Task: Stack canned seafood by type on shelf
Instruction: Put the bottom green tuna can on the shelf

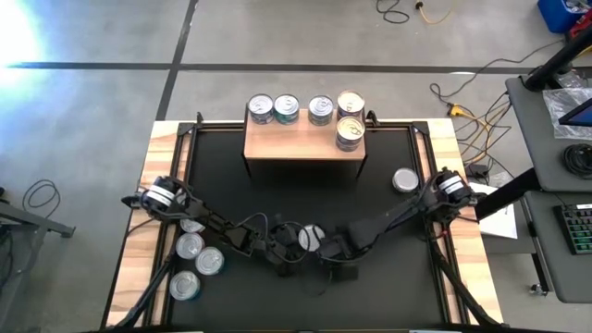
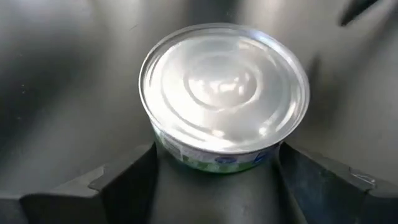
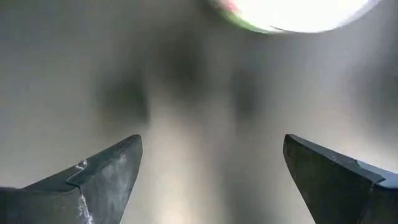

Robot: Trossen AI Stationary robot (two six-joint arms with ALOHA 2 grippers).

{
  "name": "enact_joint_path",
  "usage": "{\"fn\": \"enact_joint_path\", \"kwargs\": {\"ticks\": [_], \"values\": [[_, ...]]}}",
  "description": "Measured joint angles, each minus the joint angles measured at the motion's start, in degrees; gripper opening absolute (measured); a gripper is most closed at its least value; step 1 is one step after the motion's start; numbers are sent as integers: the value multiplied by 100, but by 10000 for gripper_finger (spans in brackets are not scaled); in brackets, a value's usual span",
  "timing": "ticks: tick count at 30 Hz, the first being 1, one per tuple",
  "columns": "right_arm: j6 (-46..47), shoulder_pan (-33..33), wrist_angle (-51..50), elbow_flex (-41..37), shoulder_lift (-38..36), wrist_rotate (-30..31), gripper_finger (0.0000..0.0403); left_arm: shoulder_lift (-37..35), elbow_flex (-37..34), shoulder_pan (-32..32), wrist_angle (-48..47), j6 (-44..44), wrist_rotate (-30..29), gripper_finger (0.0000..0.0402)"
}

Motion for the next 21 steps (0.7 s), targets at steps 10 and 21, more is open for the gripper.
{"fn": "enact_joint_path", "kwargs": {"ticks": [10,21], "values": [[296,-237,1361,-201,20,-11,380,127,70,9,-131,34,118,356],[-13,-263,1963,-227,139,-88,380,157,426,7,-661,245,13,374]]}}
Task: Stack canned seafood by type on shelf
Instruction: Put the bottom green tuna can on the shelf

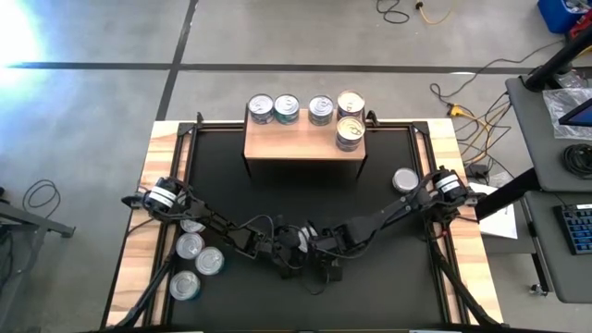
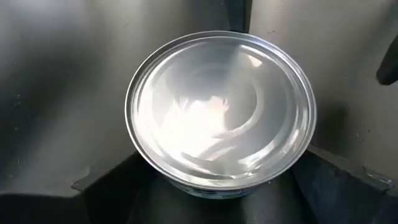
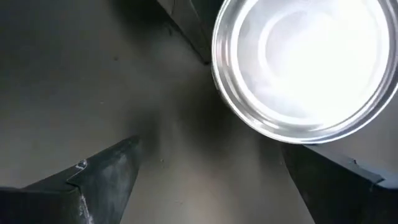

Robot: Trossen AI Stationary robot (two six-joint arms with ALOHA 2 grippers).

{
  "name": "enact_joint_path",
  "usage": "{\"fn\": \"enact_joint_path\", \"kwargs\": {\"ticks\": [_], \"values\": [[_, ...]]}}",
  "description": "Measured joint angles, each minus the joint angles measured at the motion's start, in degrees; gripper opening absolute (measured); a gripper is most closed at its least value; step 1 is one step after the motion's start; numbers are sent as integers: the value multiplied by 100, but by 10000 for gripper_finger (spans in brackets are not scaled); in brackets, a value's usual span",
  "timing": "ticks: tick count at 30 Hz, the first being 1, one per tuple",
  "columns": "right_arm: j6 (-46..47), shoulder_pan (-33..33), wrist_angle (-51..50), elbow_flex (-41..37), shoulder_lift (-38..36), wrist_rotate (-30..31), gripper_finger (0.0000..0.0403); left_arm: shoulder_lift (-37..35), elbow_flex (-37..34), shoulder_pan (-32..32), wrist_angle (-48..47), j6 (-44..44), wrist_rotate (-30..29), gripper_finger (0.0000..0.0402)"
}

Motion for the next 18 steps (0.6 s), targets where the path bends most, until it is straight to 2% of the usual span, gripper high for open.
{"fn": "enact_joint_path", "kwargs": {"ticks": [13,18], "values": [[69,-7,41,2,257,306,380,44,-34,-3,660,637,-203,374],[26,-9,18,22,251,337,380,44,-86,12,729,443,-174,375]]}}
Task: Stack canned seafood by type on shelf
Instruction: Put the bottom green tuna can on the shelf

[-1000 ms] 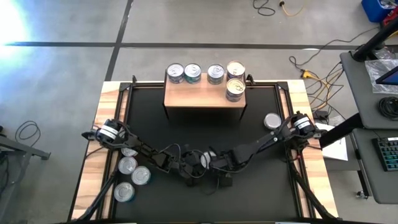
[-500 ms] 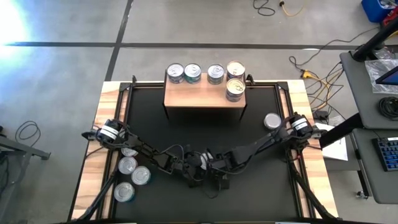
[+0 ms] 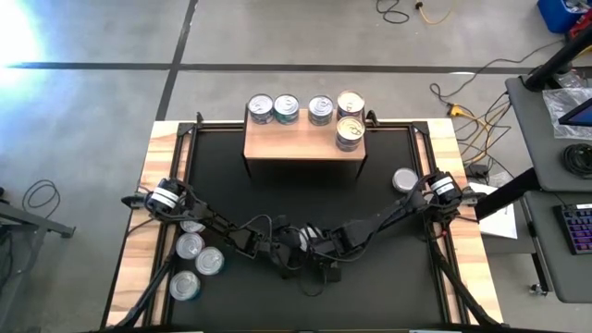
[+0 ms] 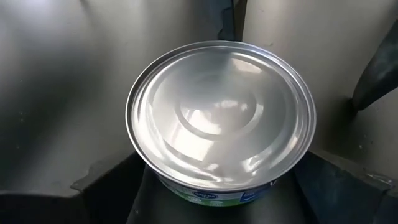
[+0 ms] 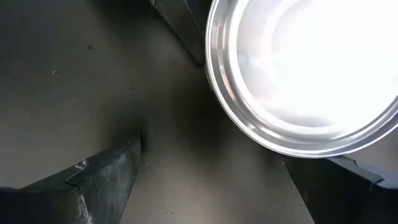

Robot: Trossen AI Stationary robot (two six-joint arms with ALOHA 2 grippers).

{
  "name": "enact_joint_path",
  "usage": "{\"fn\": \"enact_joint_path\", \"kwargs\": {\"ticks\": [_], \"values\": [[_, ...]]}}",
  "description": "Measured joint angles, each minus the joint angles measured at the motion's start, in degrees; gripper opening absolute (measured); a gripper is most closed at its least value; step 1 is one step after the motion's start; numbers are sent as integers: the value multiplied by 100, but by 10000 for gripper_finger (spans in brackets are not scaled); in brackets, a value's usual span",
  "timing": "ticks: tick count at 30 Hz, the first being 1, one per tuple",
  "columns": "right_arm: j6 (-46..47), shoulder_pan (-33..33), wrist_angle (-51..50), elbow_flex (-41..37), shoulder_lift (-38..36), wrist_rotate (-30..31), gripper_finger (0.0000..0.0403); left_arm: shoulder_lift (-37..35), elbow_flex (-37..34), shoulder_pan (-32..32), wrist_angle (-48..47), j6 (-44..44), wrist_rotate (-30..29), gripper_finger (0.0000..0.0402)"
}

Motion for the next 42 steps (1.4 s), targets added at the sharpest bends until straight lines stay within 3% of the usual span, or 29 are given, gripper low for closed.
{"fn": "enact_joint_path", "kwargs": {"ticks": [28,34,42], "values": [[97,-11,-123,9,4,62,380,374,198,84,347,-393,-300,383],[168,-11,-148,17,-37,89,380,225,278,82,-113,-755,-290,357],[285,-37,-147,31,-351,297,380,-355,278,119,-1080,-1327,-544,353]]}}
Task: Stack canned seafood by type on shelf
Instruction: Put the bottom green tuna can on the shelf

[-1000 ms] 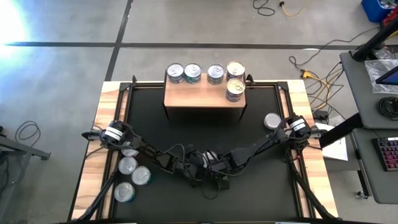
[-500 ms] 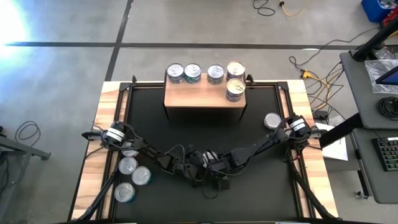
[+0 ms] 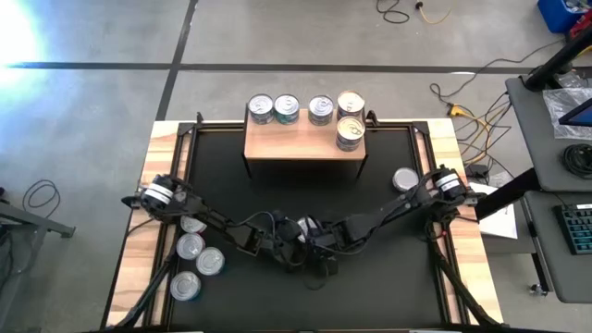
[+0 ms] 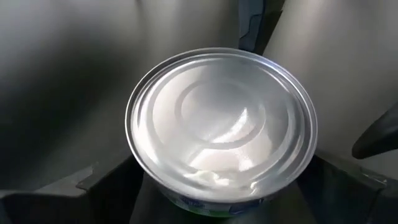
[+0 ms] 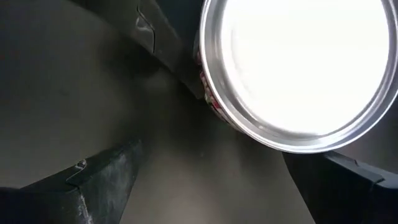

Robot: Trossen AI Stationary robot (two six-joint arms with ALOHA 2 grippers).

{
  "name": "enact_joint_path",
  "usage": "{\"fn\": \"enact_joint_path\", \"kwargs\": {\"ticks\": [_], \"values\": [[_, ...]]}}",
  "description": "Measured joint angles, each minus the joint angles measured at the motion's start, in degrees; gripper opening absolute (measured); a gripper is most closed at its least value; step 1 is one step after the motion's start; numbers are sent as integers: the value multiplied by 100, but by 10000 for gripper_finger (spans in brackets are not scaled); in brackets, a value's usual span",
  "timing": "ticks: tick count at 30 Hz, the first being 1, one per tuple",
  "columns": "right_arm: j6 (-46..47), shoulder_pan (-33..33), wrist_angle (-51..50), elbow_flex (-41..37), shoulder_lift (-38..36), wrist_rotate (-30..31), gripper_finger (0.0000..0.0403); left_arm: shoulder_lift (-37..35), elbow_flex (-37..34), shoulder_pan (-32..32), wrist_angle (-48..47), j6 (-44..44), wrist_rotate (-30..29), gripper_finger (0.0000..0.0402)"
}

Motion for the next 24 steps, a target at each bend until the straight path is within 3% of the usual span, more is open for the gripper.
{"fn": "enact_joint_path", "kwargs": {"ticks": [7,14,18,24], "values": [[17,11,-112,84,-448,168,380,-857,9,107,-712,415,-29,352],[19,15,-277,373,-1399,1030,380,-1697,21,494,-1196,1100,-169,351],[36,-23,-334,394,-2082,1810,380,-2131,17,911,-1273,1711,-45,351],[210,-256,-373,378,-2811,1888,375,-2475,9,1842,-1368,2085,597,351]]}}
